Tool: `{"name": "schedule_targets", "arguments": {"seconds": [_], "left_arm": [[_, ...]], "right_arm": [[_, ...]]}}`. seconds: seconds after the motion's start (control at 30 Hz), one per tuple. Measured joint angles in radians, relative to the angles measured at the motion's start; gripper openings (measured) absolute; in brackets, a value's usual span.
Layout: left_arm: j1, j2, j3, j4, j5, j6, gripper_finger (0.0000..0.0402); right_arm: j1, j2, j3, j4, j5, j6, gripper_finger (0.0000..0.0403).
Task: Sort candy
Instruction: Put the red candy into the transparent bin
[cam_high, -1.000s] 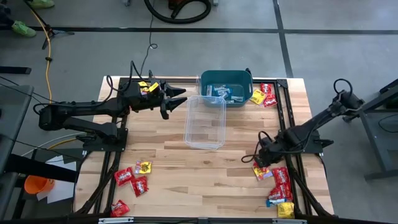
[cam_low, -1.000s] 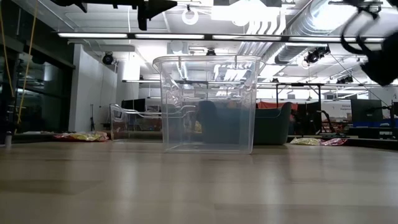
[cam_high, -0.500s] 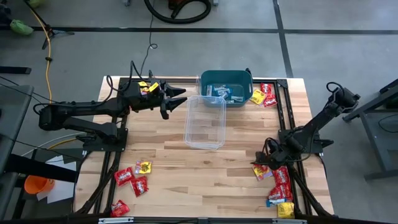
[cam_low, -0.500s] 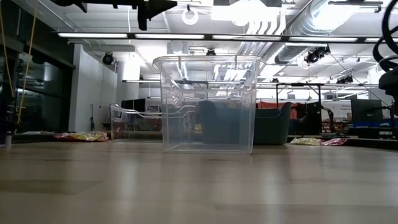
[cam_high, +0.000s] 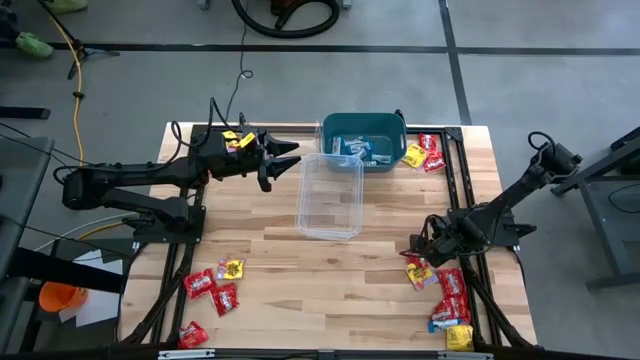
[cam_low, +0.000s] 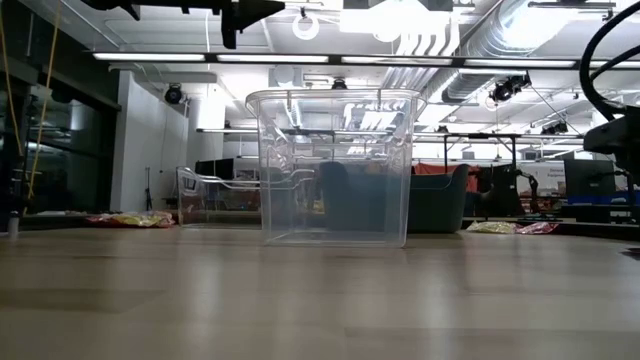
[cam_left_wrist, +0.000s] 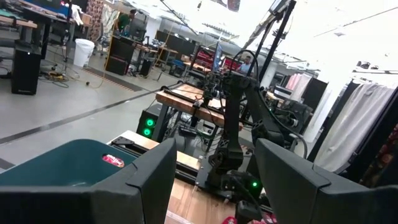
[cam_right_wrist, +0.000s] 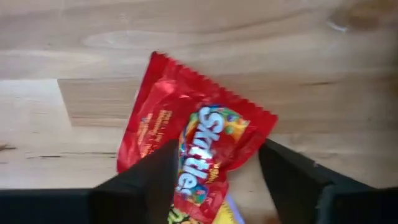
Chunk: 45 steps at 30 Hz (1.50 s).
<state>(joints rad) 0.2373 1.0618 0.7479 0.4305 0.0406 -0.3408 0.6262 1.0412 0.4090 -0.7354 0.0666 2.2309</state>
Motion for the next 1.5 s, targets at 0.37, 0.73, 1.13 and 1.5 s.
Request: {"name": "schedule_targets", "arguments": {"seconds": [0.37,0.73,1.13,1.5], "left_arm": [[0.0,0.0,0.0,0.0,0.0,0.002,0.0209],[0.001,0.0,0.0,0.0,0.0,0.003,0.0209],[0.044,0.0,0.0,0.033,0.057,-0.047,0.0209],[0.041,-0.027,0.0,0.106,0.108,-0.059,0.0209]], "right_arm": [[0.005,-0.001,0.004,-0.029,-0.025,-0.097,0.0013],[0.011,-0.059,0.228,-0.209,0.059,-0.323,0.0],[-0.059,-0.105,0.596,-0.08,0.604,-1.093,0.0],[-0.337,-0.047,0.555,0.501,0.465,-1.837,0.0]]}}
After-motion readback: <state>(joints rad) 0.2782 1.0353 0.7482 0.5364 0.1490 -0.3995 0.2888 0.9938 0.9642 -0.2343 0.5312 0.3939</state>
